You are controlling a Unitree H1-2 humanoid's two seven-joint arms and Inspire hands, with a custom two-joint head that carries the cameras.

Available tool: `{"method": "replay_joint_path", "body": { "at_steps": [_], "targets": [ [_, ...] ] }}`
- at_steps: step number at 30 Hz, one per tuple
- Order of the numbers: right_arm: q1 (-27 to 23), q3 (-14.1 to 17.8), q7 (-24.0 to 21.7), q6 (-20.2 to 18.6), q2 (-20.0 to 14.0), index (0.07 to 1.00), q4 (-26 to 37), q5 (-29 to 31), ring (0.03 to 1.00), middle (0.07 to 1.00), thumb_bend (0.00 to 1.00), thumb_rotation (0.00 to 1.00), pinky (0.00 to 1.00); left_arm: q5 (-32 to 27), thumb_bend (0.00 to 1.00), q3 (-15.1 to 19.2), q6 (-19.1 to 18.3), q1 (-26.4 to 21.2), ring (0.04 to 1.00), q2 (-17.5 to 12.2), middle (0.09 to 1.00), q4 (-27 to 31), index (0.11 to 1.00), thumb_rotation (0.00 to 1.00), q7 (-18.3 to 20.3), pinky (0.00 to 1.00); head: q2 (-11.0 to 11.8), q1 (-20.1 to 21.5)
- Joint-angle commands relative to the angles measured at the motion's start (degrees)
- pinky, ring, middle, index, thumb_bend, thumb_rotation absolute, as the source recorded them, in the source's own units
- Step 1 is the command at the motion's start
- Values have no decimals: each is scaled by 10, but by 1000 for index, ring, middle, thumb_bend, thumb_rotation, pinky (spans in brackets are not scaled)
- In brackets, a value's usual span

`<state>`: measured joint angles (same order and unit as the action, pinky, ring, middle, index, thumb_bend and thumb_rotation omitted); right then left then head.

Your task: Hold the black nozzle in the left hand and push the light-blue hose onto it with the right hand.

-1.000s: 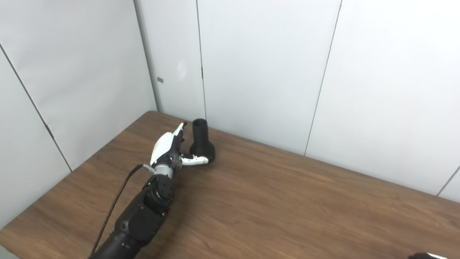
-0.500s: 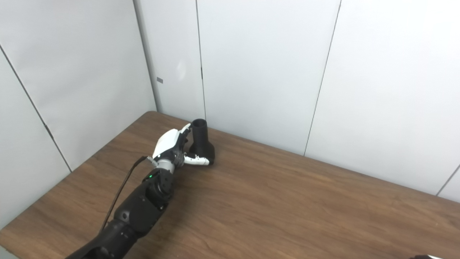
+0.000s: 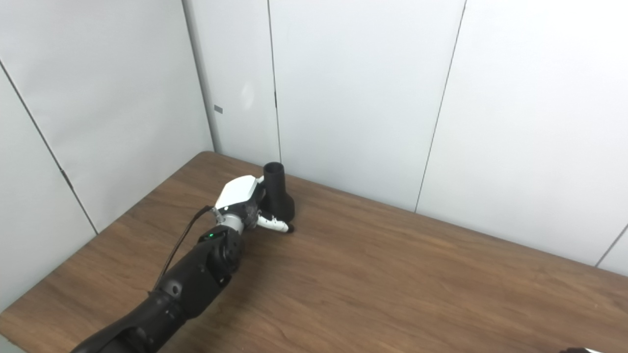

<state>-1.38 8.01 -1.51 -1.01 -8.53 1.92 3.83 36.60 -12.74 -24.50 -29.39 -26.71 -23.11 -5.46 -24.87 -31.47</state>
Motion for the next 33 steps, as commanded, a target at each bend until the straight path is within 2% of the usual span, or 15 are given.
{"method": "replay_joint_path", "body": {
  "at_steps": [1, 5, 12, 14, 16, 18, 20, 24, 27, 31, 33],
  "targets": [
    [0, 6, 5, 2, -8, 534, 13, -3, 538, 583, 812, 599, 381, 8, 1000, -18, -23, 10, 839, 0, 889, -22, 897, 193, 38, 727, -1, -1],
    [1, 7, 7, 3, -8, 539, 13, -6, 543, 586, 797, 598, 388, 33, 1000, -30, -22, 10, 826, -2, 873, -25, 883, 180, 42, 740, -2, 0],
    [3, 7, 2, -3, -9, 541, 19, -2, 541, 586, 770, 587, 385, 75, 1000, -28, -24, 12, 828, 2, 874, -22, 880, 181, 65, 767, -4, -1],
    [4, 7, 1, -2, -10, 543, 19, -1, 543, 588, 764, 585, 387, 82, 1000, -22, -24, 13, 823, 5, 869, -18, 876, 185, 73, 749, -4, -1],
    [4, 6, 0, -2, -10, 541, 19, -1, 542, 586, 762, 582, 386, 93, 1000, -25, -24, 11, 816, 2, 864, -17, 872, 207, 95, 723, -4, -1],
    [4, 5, 0, 0, -11, 541, 18, -3, 543, 586, 751, 578, 385, 110, 1000, -38, -24, 8, 812, -5, 855, -16, 868, 247, 121, 773, -5, -1],
    [4, 4, 0, 1, -11, 545, 18, -4, 548, 591, 742, 579, 387, 116, 1000, -46, -23, 5, 809, -10, 846, -17, 861, 253, 131, 804, -5, 0],
    [5, 4, -1, -2, -9, 552, 20, -1, 555, 597, 726, 574, 393, 112, 1000, -54, -20, 3, 793, -16, 827, -22, 849, 241, 129, 802, -6, 0],
    [5, 4, -2, -2, -9, 557, 20, 0, 562, 603, 705, 568, 399, 119, 1000, -58, -20, 5, 750, -16, 792, -19, 830, 241, 122, 739, -6, 1],
    [5, 4, -2, -5, -9, 565, 23, -2, 570, 611, 669, 565, 407, 136, 1000, -56, -24, 8, 781, -12, 818, -15, 837, 237, 127, 791, -6, 1],
    [5, 4, -2, -5, -9, 566, 24, -2, 572, 612, 654, 562, 411, 139, 1000, -59, -23, 6, 765, -13, 810, -18, 838, 233, 126, 770, -7, 1]
  ]
}}
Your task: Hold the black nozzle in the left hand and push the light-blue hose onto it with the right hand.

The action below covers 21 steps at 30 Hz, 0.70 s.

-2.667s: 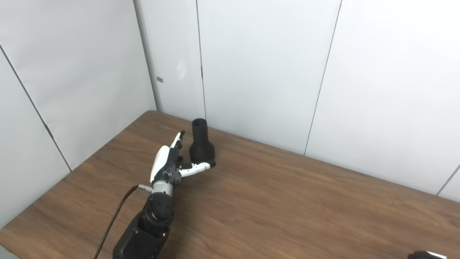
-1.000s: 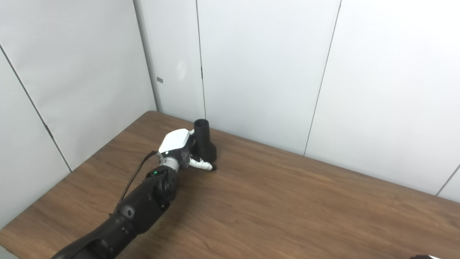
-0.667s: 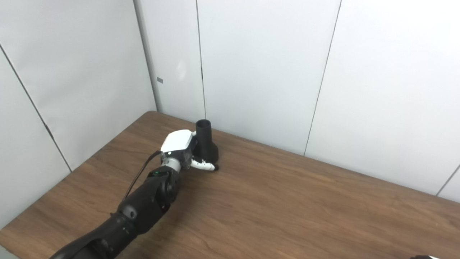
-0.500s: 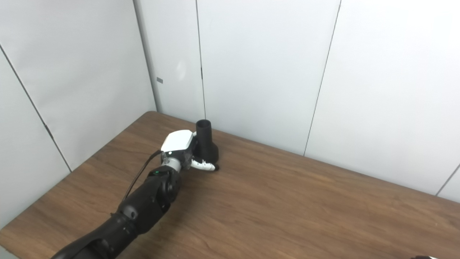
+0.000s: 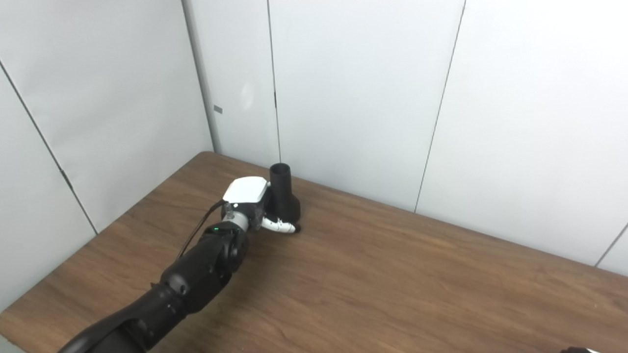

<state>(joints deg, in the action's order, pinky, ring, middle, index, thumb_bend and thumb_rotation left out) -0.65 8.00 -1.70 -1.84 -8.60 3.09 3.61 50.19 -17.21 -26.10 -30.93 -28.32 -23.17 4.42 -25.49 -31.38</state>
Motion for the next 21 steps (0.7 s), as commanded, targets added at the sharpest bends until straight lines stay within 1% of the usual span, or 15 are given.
{"method": "replay_joint_path", "body": {
  "at_steps": [1, 5, 6, 8, 10, 11, 13, 14, 17, 18, 19, 20, 21],
  "targets": [
    [-2, 4, 1, 4, -9, 567, 11, 0, 572, 612, 650, 560, 412, 4, 1000, -13, -7, 22, 763, 4, 808, -18, 838, 227, 27, 767, -1, 0],
    [-1, 5, 3, 2, -8, 563, 15, -1, 565, 605, 655, 564, 409, 8, 1000, -3, -8, 27, 769, 9, 813, -13, 836, 219, 22, 737, -1, 0],
    [-1, 4, 2, 2, -8, 562, 15, -2, 565, 604, 659, 563, 409, 5, 988, -1, -8, 27, 761, 10, 808, -13, 837, 231, 19, 708, -1, 0],
    [-1, 4, 1, 5, -9, 564, 14, -2, 568, 607, 654, 565, 410, -5, 959, 1, 1, 29, 747, 9, 792, -15, 825, 249, 5, 688, -2, 1],
    [-2, 3, 1, 6, -8, 565, 12, -2, 569, 608, 643, 562, 410, -16, 904, 4, 11, 32, 725, 9, 762, -13, 792, 249, -9, 692, -2, 0],
    [-3, 4, 1, 5, -8, 566, 12, -1, 569, 609, 641, 561, 410, -22, 895, 8, 17, 35, 721, 10, 757, -11, 787, 247, -19, 692, -1, 0],
    [-3, 4, 1, 1, -7, 568, 13, 0, 571, 611, 638, 558, 412, -30, 852, 14, 27, 38, 716, 12, 744, -11, 759, 194, -34, 712, -1, 0],
    [-3, 4, 1, 1, -7, 569, 13, 1, 571, 611, 638, 557, 413, -35, 847, 19, 35, 40, 716, 13, 742, -12, 755, 183, -45, 716, -2, 0],
    [-3, 4, 1, 1, -7, 573, 13, 2, 578, 617, 621, 549, 419, -45, 858, 29, 58, 45, 707, 16, 711, -17, 712, 96, -80, 723, -3, -1],
    [-4, 3, 0, 2, -7, 573, 12, 2, 579, 618, 615, 547, 419, -45, 863, 28, 69, 46, 692, 15, 691, -20, 694, 72, -92, 688, -3, -1],
    [-4, 3, -1, 6, -9, 575, 11, 1, 581, 620, 611, 546, 420, -47, 861, 28, 85, 48, 630, 14, 653, -23, 671, 34, -105, 578, -4, -2],
    [-4, 2, -2, 8, -10, 577, 9, 0, 583, 622, 608, 549, 423, -49, 860, 29, 96, 49, 547, 13, 608, -25, 650, 17, -114, 482, -4, -2],
    [-4, 2, -2, 8, -10, 579, 9, -1, 584, 623, 604, 551, 424, -53, 857, 31, 105, 51, 490, 13, 576, -24, 637, 8, -121, 421, -4, -3]
  ]
}}
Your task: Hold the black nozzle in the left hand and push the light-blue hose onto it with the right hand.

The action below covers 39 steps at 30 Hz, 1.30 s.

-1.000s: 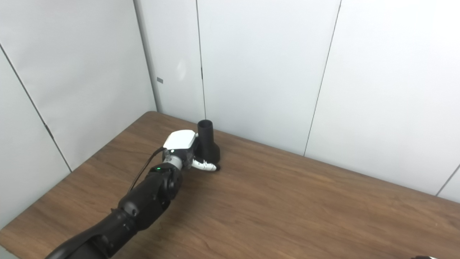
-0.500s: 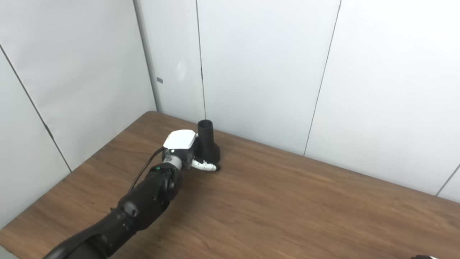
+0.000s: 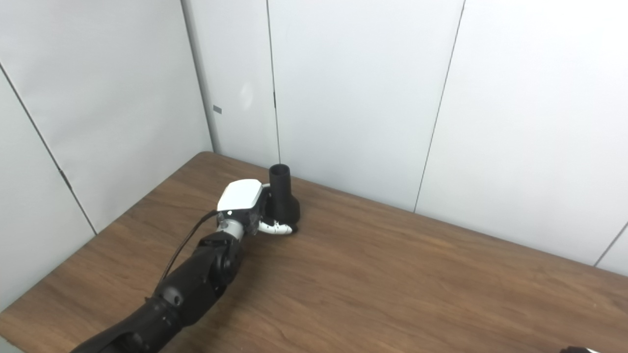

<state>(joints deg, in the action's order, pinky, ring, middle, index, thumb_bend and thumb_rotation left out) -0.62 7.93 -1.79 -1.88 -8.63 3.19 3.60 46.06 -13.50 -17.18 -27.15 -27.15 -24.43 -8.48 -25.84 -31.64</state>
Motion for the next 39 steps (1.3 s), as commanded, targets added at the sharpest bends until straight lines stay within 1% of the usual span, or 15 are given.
{"method": "replay_joint_path", "body": {
  "at_steps": [1, 2, 4, 6, 10, 16, 17, 19, 21, 23, 28, 32, 34, 36, 39],
  "targets": [
    [-5, 3, 0, 7, -9, 580, 8, 0, 587, 624, 603, 549, 427, -16, 708, -5, 24, 15, 446, 1, 533, -12, 628, 4, 3, 374, -1, 0],
    [-4, 4, -1, 6, -9, 582, 9, 1, 592, 627, 595, 546, 432, -21, 615, -5, 34, 16, 425, 0, 506, -13, 614, 1, -1, 357, -1, 0],
    [-4, 3, -1, 4, -9, 587, 11, 1, 598, 633, 573, 541, 438, -25, 552, -7, 48, 18, 408, -2, 471, -14, 570, 0, -10, 342, -1, -1],
    [-3, 4, -1, 0, -9, 591, 15, 1, 600, 636, 556, 539, 439, -26, 526, -8, 63, 20, 391, -4, 450, -15, 539, 0, -23, 326, -3, -1],
    [-3, 3, 1, -1, -10, 596, 14, -5, 605, 639, 546, 538, 447, -19, 520, -13, 81, 21, 384, -6, 443, -21, 526, 0, -48, 323, -3, -1],
    [-5, 4, 0, 0, -7, 602, 11, -1, 615, 646, 531, 533, 460, -10, 517, -22, 83, 18, 332, -8, 412, -31, 525, 0, -63, 278, -2, 0],
    [-6, 3, -1, 2, -7, 602, 10, 1, 613, 645, 530, 531, 458, -9, 521, -23, 86, 17, 322, -9, 450, -35, 502, 0, -66, 271, -1, 1],
    [-7, 3, -2, 3, -6, 599, 9, 1, 610, 642, 518, 522, 454, -9, 524, -23, 85, 16, 284, -9, 467, -38, 491, 0, -65, 239, 0, 2],
    [-8, 2, 0, 2, -6, 597, 8, 0, 606, 640, 517, 519, 452, -9, 525, -24, 89, 14, 282, -9, 472, -41, 487, 0, -67, 235, 1, 2],
    [-9, 2, 0, 7, -6, 596, 5, -1, 602, 637, 512, 524, 445, -6, 525, -27, 96, 12, 308, -11, 476, -47, 486, 0, -72, 257, 2, 3],
    [-9, 2, 0, 6, -6, 593, 7, -3, 598, 635, 525, 536, 441, -10, 526, -28, 104, 11, 263, -12, 473, -54, 486, 0, -78, 218, 1, 9],
    [-6, 2, 1, 4, -4, 592, 14, -2, 593, 632, 504, 533, 432, -13, 525, -25, 123, 16, 271, -16, 474, -50, 485, 0, -91, 220, -10, 34],
    [-6, 5, 0, -11, 1, 602, 21, 11, 604, 640, 458, 496, 441, -17, 525, -22, 130, 19, 260, -20, 473, -44, 484, 0, -88, 215, -16, 48],
    [-7, 9, -3, -32, 6, 623, 33, 35, 626, 659, 418, 437, 465, -25, 526, -18, 142, 21, 214, -23, 472, -42, 484, 0, -88, 176, -24, 66],
    [-10, 14, -2, -58, 9, 659, 50, 54, 664, 695, 336, 339, 510, -23, 526, -20, 147, 26, 245, -31, 472, -27, 484, 0, -77, 205, -31, 84]
  ]
}}
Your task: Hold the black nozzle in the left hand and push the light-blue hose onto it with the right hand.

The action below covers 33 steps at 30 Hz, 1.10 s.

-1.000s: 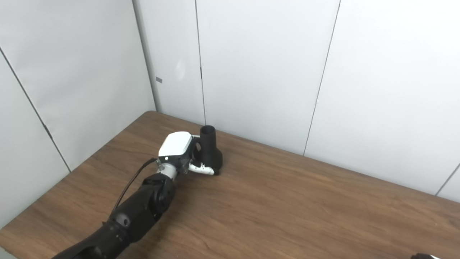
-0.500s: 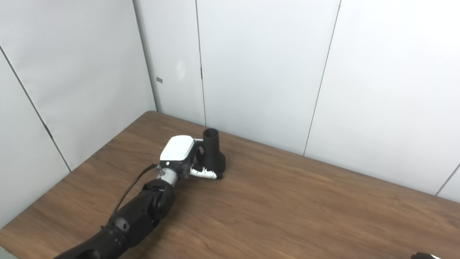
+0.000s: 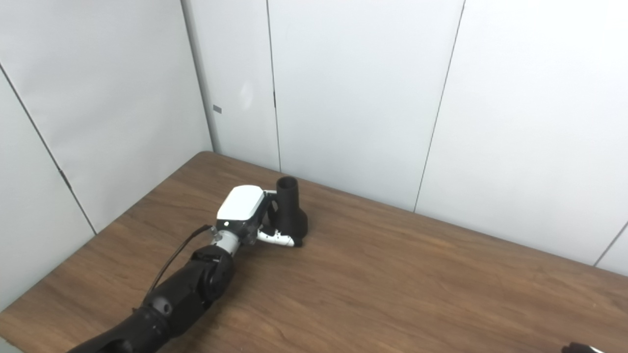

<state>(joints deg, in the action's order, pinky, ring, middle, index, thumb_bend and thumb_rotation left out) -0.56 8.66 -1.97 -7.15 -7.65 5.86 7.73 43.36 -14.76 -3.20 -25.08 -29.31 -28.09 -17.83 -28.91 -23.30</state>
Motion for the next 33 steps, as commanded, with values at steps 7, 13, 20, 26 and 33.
{"method": "replay_joint_path", "body": {
  "at_steps": [7, 13, 20, 26, 33],
  "targets": [
    [-15, 13, 4, -32, -8, 692, 54, 18, 686, 716, 266, 126, 570, -5, 508, -12, 66, 14, 332, -26, 446, 25, 526, 0, 17, 276, -13, 42],
    [-17, 28, 8, -59, -19, 728, 80, 27, 725, 752, 253, 2, 631, -10, 496, -13, 101, 16, 353, -23, 447, 22, 535, 0, 13, 260, -18, 54],
    [-6, 41, 24, -72, -20, 720, 117, 9, 718, 745, 231, 0, 626, -10, 498, -17, 105, 35, 360, -19, 482, 68, 526, 0, 43, 273, -23, 79],
    [6, 56, 31, -74, -17, 767, 125, 17, 766, 785, 219, 0, 693, -11, 498, -25, 121, 50, 365, -8, 493, 101, 521, 0, 55, 289, -26, 100],
    [17, 68, 41, -65, -20, 794, 130, 7, 787, 802, 219, 0, 737, -15, 491, -38, 141, 59, 324, 8, 449, 135, 533, 0, 73, 179, -27, 120]
  ]
}}
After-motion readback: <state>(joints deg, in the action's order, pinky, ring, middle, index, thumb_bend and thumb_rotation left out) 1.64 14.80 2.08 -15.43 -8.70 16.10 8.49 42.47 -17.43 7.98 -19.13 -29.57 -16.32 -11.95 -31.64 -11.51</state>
